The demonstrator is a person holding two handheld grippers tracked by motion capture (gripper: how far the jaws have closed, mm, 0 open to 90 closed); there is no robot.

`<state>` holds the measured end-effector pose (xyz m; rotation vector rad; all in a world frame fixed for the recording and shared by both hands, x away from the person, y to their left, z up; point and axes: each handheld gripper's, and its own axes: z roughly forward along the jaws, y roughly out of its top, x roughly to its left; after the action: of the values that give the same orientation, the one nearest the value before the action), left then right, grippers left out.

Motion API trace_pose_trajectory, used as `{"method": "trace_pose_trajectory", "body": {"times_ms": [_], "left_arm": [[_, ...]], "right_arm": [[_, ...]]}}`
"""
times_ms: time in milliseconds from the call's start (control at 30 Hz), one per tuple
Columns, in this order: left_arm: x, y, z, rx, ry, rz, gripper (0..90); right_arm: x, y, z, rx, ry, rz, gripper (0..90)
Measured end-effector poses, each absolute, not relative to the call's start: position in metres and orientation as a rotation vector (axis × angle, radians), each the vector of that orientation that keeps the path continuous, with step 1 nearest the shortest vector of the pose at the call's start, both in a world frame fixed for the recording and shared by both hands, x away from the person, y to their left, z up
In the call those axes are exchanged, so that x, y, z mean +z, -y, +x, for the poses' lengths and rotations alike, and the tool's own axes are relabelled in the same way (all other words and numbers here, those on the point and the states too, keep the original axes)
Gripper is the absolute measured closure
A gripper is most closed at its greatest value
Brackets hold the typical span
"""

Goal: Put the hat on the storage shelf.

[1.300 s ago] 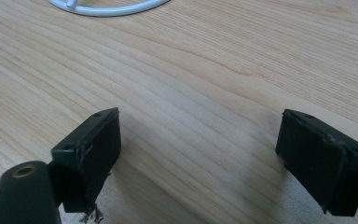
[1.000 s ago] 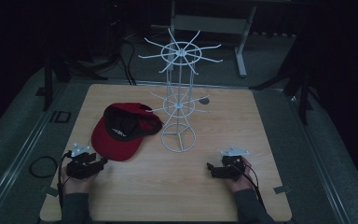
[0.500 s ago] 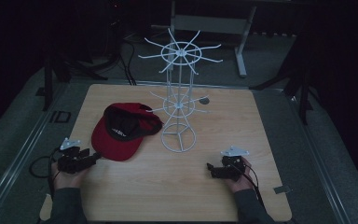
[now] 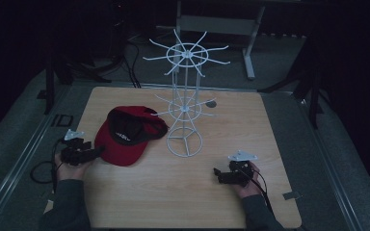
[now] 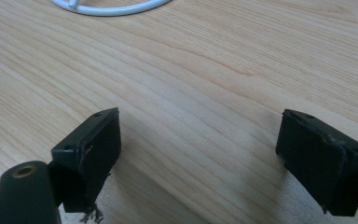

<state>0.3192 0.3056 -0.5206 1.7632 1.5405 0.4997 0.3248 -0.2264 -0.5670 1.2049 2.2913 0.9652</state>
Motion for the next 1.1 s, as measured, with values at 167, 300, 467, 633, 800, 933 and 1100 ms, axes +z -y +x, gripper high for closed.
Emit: {"method": "trace_pose_trajectory", "body": {"times_ms": [167, 300, 467, 633, 800, 933, 1100], "left_arm": [[-0.524, -0.304, 0.339, 0.446, -1.533, 1.791, 37.3], [-0.529, -0.306, 0.347, 0.402, -1.530, 1.812, 38.1], [-0.539, -0.301, 0.353, 0.305, -1.493, 1.857, 43.4], [-0.542, -0.286, 0.350, 0.212, -1.437, 1.916, 50.3], [-0.546, -0.274, 0.352, 0.142, -1.391, 1.931, 47.2], [-0.551, -0.272, 0.360, 0.101, -1.405, 1.914, 48.6], [-0.556, -0.266, 0.361, 0.024, -1.382, 1.896, 55.7]], "right_arm": [[-0.567, 0.226, 0.325, 0.966, -2.290, 1.208, 13.7], [-0.567, 0.226, 0.325, 0.966, -2.291, 1.209, 13.7], [-0.567, 0.226, 0.325, 0.966, -2.291, 1.209, 13.7], [-0.567, 0.226, 0.325, 0.966, -2.291, 1.209, 13.7], [-0.567, 0.226, 0.325, 0.966, -2.291, 1.209, 13.7], [-0.567, 0.226, 0.325, 0.966, -2.291, 1.209, 13.7], [-0.567, 0.226, 0.325, 0.966, -2.291, 1.209, 13.7]]}}
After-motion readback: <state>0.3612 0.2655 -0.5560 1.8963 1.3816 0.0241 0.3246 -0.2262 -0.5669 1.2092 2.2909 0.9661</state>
